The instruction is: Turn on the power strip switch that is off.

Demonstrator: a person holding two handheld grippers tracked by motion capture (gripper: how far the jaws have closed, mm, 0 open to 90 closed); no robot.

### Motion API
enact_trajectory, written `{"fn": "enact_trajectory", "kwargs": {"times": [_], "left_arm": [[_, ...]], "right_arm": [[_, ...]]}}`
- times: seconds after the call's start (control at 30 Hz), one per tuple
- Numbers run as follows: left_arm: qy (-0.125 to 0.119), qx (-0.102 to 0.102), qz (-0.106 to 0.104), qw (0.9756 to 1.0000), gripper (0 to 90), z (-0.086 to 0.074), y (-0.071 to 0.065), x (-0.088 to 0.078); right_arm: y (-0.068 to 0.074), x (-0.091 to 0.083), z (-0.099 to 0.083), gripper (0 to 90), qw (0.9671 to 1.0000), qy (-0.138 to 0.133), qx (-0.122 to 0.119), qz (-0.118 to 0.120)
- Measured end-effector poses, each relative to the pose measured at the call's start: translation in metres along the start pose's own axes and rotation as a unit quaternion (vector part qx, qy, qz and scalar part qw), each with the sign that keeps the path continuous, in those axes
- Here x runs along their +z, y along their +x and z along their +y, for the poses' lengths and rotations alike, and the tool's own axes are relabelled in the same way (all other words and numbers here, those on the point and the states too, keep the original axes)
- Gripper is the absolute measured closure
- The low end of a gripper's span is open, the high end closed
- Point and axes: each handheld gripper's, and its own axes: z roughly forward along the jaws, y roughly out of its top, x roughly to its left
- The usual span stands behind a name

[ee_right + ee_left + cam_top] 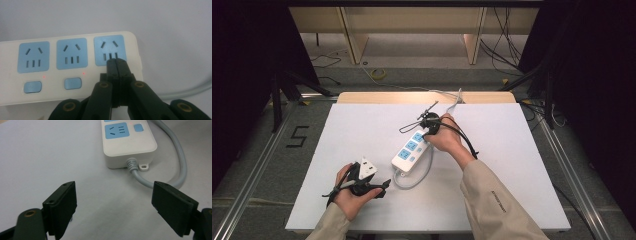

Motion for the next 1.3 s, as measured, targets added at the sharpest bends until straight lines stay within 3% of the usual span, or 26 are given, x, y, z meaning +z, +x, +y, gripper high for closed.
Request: {"fn": "enact_trajectory", "kwargs": {"times": [1.3], "left_arm": [[-0.001,0.002,0.002,1.0000,19.9,0.0007,-0.0011,-0.0012]], "right_arm": [[-0.0019,0.0024,-0.0019,90.0,0.9997,0.008,0.025,0.003]]}}
